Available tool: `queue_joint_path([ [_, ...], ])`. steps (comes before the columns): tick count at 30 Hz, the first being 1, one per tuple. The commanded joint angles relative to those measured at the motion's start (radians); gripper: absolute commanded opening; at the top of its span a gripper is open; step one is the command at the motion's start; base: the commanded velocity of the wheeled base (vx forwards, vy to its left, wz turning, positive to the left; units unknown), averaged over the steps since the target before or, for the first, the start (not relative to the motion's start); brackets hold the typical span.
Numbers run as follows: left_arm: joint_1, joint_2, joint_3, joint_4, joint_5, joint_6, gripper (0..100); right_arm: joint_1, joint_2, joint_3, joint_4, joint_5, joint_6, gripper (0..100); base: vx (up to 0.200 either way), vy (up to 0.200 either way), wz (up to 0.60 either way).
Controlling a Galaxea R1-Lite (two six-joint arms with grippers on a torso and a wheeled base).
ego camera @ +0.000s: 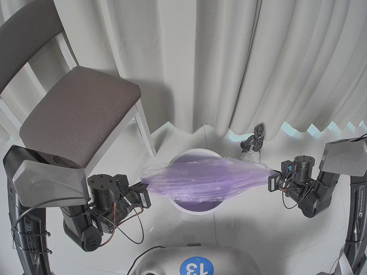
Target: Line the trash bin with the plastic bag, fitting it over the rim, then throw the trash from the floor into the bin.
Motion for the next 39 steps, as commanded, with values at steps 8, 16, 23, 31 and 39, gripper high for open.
queue_joint_path([
  [8, 0.020, -0.051, 0.042, -0.018, -0.001, 0.026, 0, 0.027, -0.012, 0.093, -0.010, -0.002, -0.050, 0, 0.000, 0.000, 0.00],
  [16, 0.014, -0.097, 0.169, -0.018, -0.093, 0.125, 0, 0.093, -0.129, 0.231, -0.015, -0.002, -0.093, 0, 0.000, 0.000, 0.00],
  [23, 0.017, -0.097, 0.216, -0.018, -0.108, 0.182, 0, 0.145, -0.166, 0.343, -0.101, -0.002, -0.156, 0, 0.000, 0.000, 0.00],
  [31, 0.016, -0.094, 0.243, -0.018, -0.120, 0.210, 0, 0.158, -0.159, 0.404, -0.181, -0.002, -0.206, 0, 0.000, 0.000, 0.00],
  [39, 0.014, -0.092, 0.272, -0.018, -0.126, 0.236, 0, 0.159, -0.167, 0.447, -0.181, -0.002, -0.255, 0, 0.000, 0.000, 0.00],
])
